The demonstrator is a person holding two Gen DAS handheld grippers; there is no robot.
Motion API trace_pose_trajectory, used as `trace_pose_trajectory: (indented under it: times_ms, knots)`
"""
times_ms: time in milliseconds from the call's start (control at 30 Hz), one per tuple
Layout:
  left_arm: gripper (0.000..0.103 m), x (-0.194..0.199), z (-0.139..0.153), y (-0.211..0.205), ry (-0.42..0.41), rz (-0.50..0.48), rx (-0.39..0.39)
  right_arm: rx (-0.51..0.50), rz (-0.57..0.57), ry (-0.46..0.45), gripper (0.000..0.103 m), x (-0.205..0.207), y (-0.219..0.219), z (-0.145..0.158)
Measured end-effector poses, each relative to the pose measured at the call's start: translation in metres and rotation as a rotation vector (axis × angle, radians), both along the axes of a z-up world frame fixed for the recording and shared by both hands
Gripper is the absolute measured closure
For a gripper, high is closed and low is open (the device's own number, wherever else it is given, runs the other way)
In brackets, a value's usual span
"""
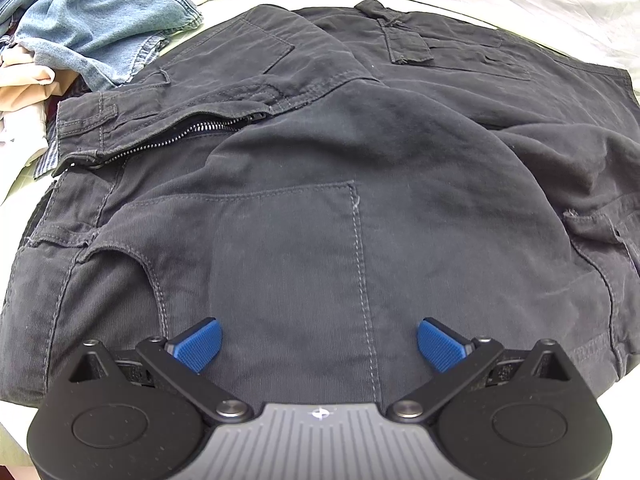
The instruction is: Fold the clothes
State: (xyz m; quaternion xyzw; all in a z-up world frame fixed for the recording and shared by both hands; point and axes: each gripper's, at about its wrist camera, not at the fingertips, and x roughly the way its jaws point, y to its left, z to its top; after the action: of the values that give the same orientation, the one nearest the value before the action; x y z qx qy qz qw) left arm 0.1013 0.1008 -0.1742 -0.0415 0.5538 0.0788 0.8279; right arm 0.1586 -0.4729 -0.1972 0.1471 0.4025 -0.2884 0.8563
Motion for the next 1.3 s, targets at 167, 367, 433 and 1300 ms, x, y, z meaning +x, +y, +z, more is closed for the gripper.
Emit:
trace_pose_trajectory:
  times_ms: [167,367,433,1300]
  knots:
    - [0.001,-0.018,0.006,0.008,-0.025,0.029,-0.089,-0.022,0.019,-0.022,0.000,0.002,-0.006,-0.001]
    - [0.027,-0.059,0.029,0.059,-0.201,0.318,-0.289,-0.041,0.009,-0.047,0.000,-0.002,-0.002,-0.003]
    - [0.036,-0.075,0.035,0.076,-0.262,0.430,-0.337,-0.040,0.006,-0.045,0.000,-0.001,-0.002,-0.002]
    - [0.087,-0.084,0.070,0.148,-0.403,0.675,-0.108,-0.126,0.093,-0.277,0.095,-0.028,-0.029,0.103]
